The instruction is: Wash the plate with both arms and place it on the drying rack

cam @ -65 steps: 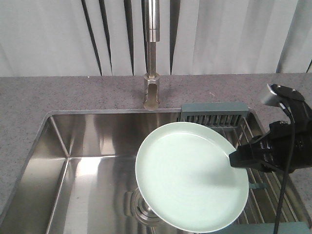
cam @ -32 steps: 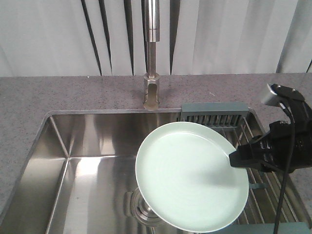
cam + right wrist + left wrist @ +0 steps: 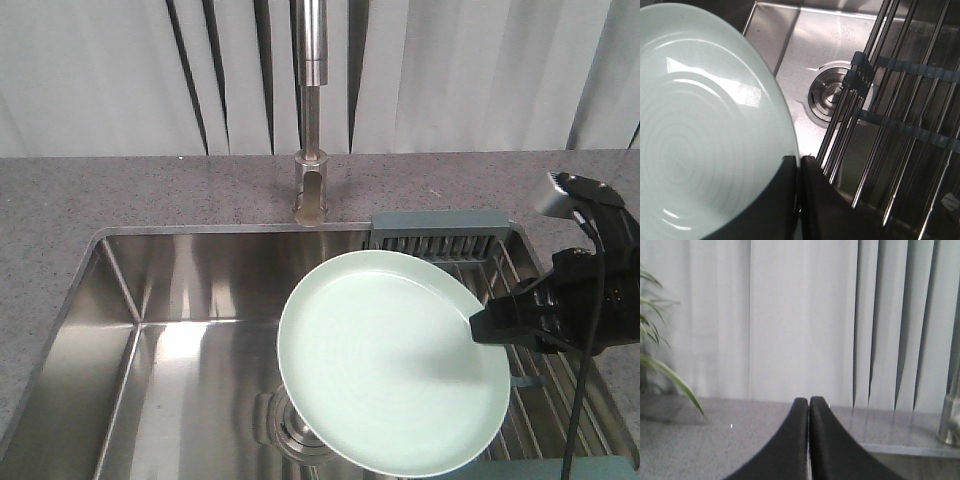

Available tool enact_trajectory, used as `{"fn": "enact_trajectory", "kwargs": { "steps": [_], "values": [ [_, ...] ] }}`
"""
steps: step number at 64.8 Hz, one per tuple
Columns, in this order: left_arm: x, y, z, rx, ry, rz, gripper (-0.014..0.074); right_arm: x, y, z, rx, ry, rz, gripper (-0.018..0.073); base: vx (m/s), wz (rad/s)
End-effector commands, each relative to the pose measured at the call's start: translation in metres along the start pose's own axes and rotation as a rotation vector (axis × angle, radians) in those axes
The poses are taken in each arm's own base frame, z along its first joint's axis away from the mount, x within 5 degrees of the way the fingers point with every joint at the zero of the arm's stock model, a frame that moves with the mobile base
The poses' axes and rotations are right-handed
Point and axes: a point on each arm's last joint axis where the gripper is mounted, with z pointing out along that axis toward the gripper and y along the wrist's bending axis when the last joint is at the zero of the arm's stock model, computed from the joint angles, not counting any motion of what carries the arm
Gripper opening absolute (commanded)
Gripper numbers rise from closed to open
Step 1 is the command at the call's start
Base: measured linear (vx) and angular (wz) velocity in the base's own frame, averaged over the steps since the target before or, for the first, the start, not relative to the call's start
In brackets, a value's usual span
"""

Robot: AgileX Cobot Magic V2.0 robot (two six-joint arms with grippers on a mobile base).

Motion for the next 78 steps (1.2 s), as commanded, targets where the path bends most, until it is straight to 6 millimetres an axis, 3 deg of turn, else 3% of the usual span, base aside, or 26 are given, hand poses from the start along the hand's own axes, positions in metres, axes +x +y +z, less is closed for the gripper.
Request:
{"fn": "enact_trajectory", "kwargs": {
  "steps": [1,14,26,47,69,78],
  "values": [
    [-0.045,-0.004,0.000,0.008,-0.050,-0.010,-0.0006,-0.009,0.009,-0.011,-0.023,-0.076,-0.012,-0.0008,0.00,0.00],
    [-0.093,-0.009,0.022,-0.001,0.098,0.041,-0.0006,-0.009,0.009,-0.011,-0.023,-0.076,-0.012,-0.0008,0.00,0.00],
    [-0.108,-0.010,0.055,-0.008,0.210,0.040,-0.0006,-0.009,0.009,-0.011,-0.023,-0.076,-0.012,-0.0008,0.00,0.00],
    [-0.072,-0.007,0.111,-0.027,0.486,0.039,-0.0006,-0.009,0.009,-0.011,-0.023,-0.076,-0.012,-0.0008,0.00,0.00],
    [-0.041,-0.004,0.144,-0.038,0.646,0.038,-0.0002,-0.009,0.009,-0.011,-0.022,-0.076,-0.012,-0.0008,0.00,0.00],
    [-0.039,-0.004,0.158,-0.023,0.711,0.087,0.0060,-0.009,0.009,-0.011,-0.022,-0.076,-0.012,-0.0008,0.00,0.00]
  ]
}}
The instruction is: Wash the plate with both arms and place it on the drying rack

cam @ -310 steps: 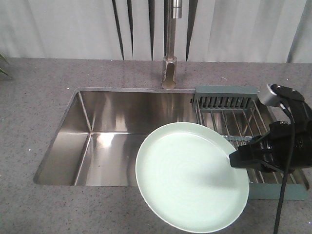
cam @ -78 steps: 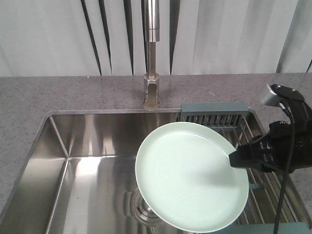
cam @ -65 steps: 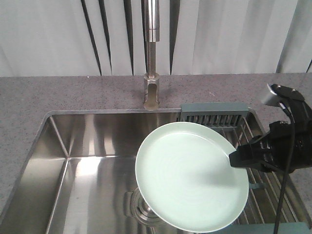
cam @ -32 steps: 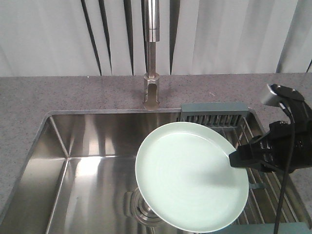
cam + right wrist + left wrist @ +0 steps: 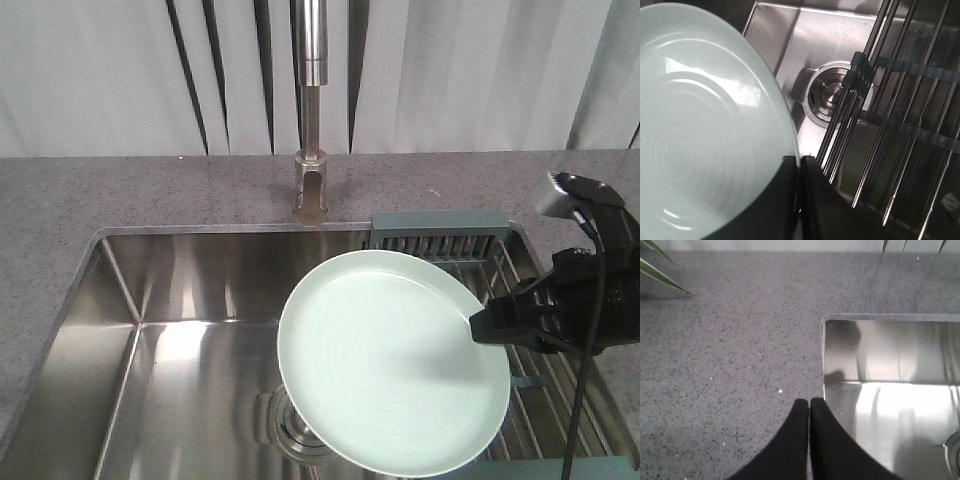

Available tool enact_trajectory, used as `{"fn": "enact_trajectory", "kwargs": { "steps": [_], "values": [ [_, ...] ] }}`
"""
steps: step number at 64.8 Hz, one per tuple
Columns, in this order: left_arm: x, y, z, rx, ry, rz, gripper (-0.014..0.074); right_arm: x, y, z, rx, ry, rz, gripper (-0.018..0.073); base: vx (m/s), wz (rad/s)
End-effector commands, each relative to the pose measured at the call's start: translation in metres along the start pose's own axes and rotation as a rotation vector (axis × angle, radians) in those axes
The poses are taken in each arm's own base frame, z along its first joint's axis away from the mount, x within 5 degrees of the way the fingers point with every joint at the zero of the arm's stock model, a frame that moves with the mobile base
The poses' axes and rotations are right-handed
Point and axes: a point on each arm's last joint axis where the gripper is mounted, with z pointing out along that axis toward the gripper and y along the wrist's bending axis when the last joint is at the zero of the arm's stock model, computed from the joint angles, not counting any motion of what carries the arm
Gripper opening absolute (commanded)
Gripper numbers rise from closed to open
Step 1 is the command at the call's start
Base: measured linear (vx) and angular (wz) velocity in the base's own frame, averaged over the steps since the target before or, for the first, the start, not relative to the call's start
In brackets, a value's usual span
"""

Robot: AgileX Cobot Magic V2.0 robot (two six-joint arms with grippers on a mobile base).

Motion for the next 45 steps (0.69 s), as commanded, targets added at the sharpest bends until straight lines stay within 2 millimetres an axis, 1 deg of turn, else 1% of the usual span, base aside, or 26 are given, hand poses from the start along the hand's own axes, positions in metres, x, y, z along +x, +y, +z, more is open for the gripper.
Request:
{"fn": "enact_trajectory", "kwargs": {
  "steps": [1,8,16,18,25,33,45],
  "values": [
    [-0.025,-0.001,-0.001,0.004,-0.064,0.040,0.0071,-0.009,0.009,-0.011,-0.022,-0.076,-0.012,-0.0008,0.00,0.00],
    [-0.034,-0.002,0.006,0.004,-0.008,0.080,0.0177,-0.009,0.009,-0.011,-0.022,-0.076,-0.012,-0.0008,0.00,0.00],
    [-0.044,-0.003,0.015,0.022,0.016,0.102,0.0349,-0.009,0.009,-0.011,-0.022,-0.076,-0.012,-0.0008,0.00,0.00],
    [-0.046,-0.005,0.017,0.034,0.019,0.105,0.0398,-0.009,0.009,-0.011,-0.022,-0.076,-0.012,-0.0008,0.00,0.00],
    [-0.053,-0.011,0.026,0.109,0.046,0.142,0.0515,-0.009,0.009,-0.011,-0.022,-0.076,-0.012,-0.0008,0.00,0.00],
    [-0.061,-0.023,0.038,0.245,0.065,0.222,0.0576,-0.009,0.009,-0.011,-0.022,-0.076,-0.012,-0.0008,0.00,0.00],
    [-0.075,-0.040,0.056,0.439,-0.012,0.314,0.0580,-0.009,0.009,-0.011,-0.022,-0.076,-0.012,-0.0008,0.00,0.00]
  ]
}}
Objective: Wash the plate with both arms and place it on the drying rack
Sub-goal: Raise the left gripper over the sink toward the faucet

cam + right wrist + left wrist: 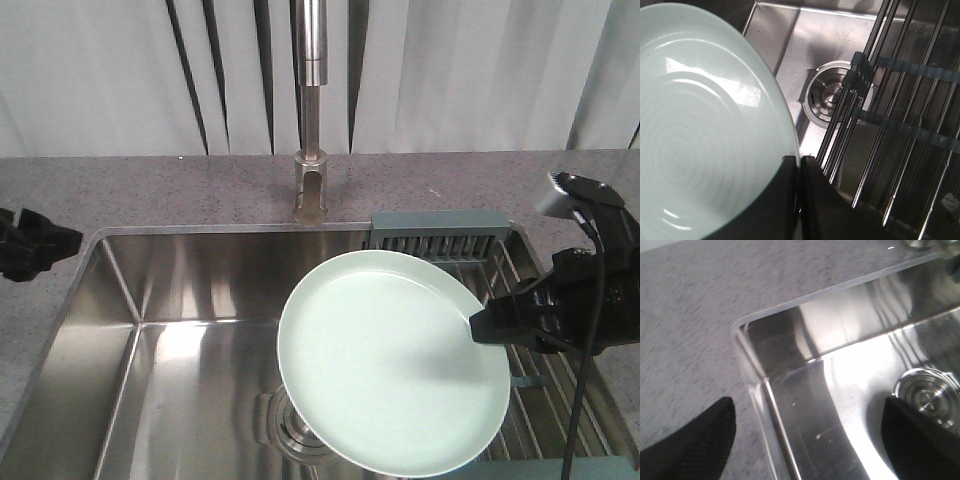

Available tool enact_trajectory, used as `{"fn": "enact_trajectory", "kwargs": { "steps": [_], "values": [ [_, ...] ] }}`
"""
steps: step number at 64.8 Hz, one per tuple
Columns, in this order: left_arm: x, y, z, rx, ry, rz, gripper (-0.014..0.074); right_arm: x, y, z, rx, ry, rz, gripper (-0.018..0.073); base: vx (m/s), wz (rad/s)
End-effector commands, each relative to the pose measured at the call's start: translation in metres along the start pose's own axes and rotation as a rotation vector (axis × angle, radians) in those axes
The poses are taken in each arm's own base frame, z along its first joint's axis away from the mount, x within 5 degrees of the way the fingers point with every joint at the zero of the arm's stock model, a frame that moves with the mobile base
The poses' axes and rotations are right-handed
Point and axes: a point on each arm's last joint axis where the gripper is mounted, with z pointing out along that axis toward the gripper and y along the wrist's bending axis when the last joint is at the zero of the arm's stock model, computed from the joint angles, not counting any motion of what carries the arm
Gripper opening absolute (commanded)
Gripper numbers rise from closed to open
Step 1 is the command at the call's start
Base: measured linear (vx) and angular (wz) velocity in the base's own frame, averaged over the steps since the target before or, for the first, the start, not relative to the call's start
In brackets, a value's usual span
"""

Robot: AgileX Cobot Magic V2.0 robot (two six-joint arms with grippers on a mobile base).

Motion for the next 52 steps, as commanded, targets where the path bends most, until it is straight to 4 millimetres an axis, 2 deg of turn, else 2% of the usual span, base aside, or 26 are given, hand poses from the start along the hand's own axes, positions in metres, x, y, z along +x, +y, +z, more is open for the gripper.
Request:
{"fn": "enact_trajectory", "kwargs": {
  "steps": [1,13,22,41,52],
  "values": [
    [-0.024,-0.004,-0.001,0.073,-0.147,0.068,0.0580,-0.009,0.009,-0.011,-0.022,-0.076,-0.012,-0.0008,0.00,0.00],
    [-0.042,-0.009,0.017,0.238,-0.211,0.164,0.0580,-0.009,0.009,-0.011,-0.022,-0.076,-0.012,-0.0008,0.00,0.00],
    [-0.058,-0.015,0.035,0.298,-0.247,0.262,0.0580,-0.009,0.009,-0.011,-0.022,-0.076,-0.012,-0.0008,0.00,0.00],
    [-0.090,-0.042,0.079,0.407,-0.282,0.494,0.0580,-0.009,0.009,-0.011,-0.022,-0.076,-0.012,-0.0008,0.00,0.00],
    [-0.108,-0.060,0.103,0.487,-0.326,0.537,0.0580,-0.009,0.009,-0.011,-0.022,-0.076,-0.012,-0.0008,0.00,0.00]
  ]
}}
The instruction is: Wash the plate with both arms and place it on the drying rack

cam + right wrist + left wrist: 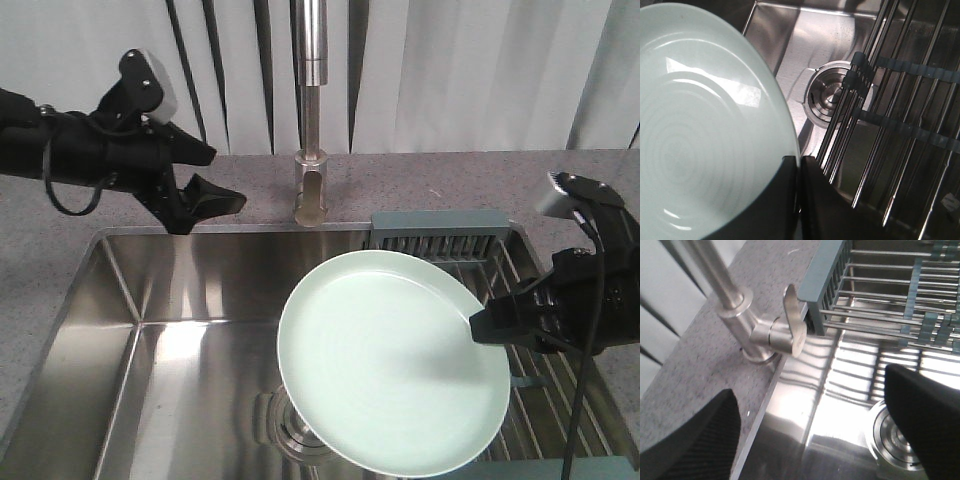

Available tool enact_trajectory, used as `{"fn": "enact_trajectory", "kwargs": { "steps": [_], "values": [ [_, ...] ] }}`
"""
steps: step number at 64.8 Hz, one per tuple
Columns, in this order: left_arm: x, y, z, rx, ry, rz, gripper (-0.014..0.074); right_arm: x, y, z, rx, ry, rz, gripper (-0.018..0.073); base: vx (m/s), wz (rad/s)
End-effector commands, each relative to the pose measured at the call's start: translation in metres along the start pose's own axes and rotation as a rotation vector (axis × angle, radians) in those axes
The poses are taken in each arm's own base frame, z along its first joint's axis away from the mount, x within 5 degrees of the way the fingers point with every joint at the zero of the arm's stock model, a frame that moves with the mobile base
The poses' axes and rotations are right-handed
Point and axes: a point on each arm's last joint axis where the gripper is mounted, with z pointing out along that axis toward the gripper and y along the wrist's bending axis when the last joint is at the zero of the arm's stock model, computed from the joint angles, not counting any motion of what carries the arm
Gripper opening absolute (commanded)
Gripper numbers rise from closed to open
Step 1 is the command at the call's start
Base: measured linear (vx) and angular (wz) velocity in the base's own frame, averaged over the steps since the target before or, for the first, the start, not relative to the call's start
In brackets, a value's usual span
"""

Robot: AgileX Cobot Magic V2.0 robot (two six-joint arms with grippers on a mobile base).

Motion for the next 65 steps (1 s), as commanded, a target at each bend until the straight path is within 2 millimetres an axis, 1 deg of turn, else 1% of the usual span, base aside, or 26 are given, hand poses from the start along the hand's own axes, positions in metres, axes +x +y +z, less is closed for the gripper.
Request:
{"fn": "enact_trajectory", "kwargs": {
  "steps": [1,13,26,37,40,51,58,65],
  "values": [
    [-0.033,0.000,0.000,-0.001,-0.119,0.034,0.0580,-0.009,0.009,-0.011,-0.022,-0.076,-0.012,-0.0008,0.00,0.00],
    [-0.043,0.003,0.031,0.040,-0.133,0.063,0.0580,-0.009,0.009,-0.011,-0.022,-0.076,-0.012,-0.0008,0.00,0.00],
    [-0.054,0.005,0.060,0.027,-0.150,0.091,0.0580,-0.009,0.009,-0.011,-0.022,-0.076,-0.012,-0.0008,0.00,0.00],
    [-0.052,0.009,0.081,0.041,-0.149,0.096,0.0580,-0.009,0.009,-0.011,-0.022,-0.076,-0.012,-0.0008,0.00,0.00],
    [-0.053,0.010,0.085,0.042,-0.151,0.098,0.0580,-0.009,0.009,-0.011,-0.022,-0.076,-0.012,-0.0008,0.00,0.00],
    [-0.045,0.014,0.098,0.038,-0.137,0.086,0.0580,-0.009,0.009,-0.011,-0.022,-0.076,-0.012,-0.0008,0.00,0.00],
    [-0.041,0.013,0.103,0.056,-0.128,0.082,0.0580,-0.009,0.009,-0.011,-0.022,-0.076,-0.012,-0.0008,0.00,0.00],
    [-0.041,0.009,0.103,0.094,-0.127,0.085,0.0580,-0.009,0.009,-0.011,-0.022,-0.076,-0.012,-0.0008,0.00,0.00]
  ]
}}
